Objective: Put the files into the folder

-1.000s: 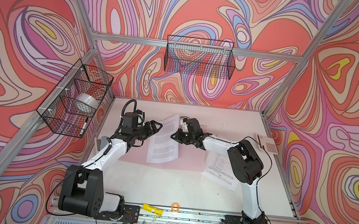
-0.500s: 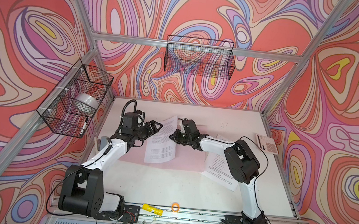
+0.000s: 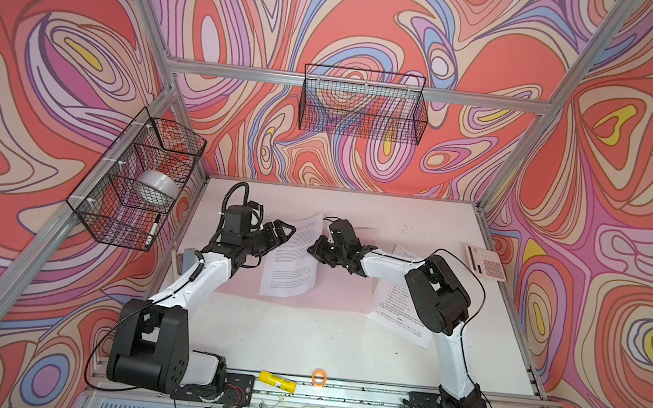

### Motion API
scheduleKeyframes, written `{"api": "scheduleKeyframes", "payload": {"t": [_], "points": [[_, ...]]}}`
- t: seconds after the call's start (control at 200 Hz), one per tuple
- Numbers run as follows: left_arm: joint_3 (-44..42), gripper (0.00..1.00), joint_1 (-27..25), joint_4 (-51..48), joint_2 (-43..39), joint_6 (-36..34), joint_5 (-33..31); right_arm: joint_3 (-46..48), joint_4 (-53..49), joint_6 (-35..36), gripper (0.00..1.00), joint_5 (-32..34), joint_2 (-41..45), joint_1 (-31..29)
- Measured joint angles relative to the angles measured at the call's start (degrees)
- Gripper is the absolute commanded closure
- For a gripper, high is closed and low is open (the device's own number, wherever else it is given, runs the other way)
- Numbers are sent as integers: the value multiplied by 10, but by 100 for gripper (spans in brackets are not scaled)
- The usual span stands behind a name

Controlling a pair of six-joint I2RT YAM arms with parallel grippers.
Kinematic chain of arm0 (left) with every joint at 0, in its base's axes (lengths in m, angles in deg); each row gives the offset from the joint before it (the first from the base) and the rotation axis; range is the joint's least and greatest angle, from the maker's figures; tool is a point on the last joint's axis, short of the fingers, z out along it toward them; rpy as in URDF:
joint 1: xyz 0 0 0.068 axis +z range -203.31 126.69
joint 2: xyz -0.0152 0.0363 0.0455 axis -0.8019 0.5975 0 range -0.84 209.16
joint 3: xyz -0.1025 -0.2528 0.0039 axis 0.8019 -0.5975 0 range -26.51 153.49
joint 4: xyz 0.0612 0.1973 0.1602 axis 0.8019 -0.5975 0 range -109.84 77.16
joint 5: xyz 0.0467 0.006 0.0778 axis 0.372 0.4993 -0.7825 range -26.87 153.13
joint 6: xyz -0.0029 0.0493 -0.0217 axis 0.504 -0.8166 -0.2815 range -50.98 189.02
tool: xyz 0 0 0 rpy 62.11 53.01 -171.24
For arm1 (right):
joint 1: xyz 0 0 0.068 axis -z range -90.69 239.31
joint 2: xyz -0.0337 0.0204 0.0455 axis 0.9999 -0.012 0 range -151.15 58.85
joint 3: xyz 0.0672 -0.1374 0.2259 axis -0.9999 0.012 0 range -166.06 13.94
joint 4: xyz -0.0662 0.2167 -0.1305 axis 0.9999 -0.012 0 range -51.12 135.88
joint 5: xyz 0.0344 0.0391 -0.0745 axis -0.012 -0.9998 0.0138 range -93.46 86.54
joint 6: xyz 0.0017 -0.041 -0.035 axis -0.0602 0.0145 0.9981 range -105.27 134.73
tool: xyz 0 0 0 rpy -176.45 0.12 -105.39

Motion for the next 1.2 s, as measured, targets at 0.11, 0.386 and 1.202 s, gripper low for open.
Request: {"api": "scheduleKeyframes", "payload": {"t": [0.11,0.386,1.202], "points": [[0,24,0,0,0,0,0,0,7,-8,100,3,-3,-4],[-4,24,0,0,0,0,0,-14,7,-14,100,6,-23,-14],[-5,24,0,2,11,4,2,-58,1,-41,100,45,-39,-31]]}}
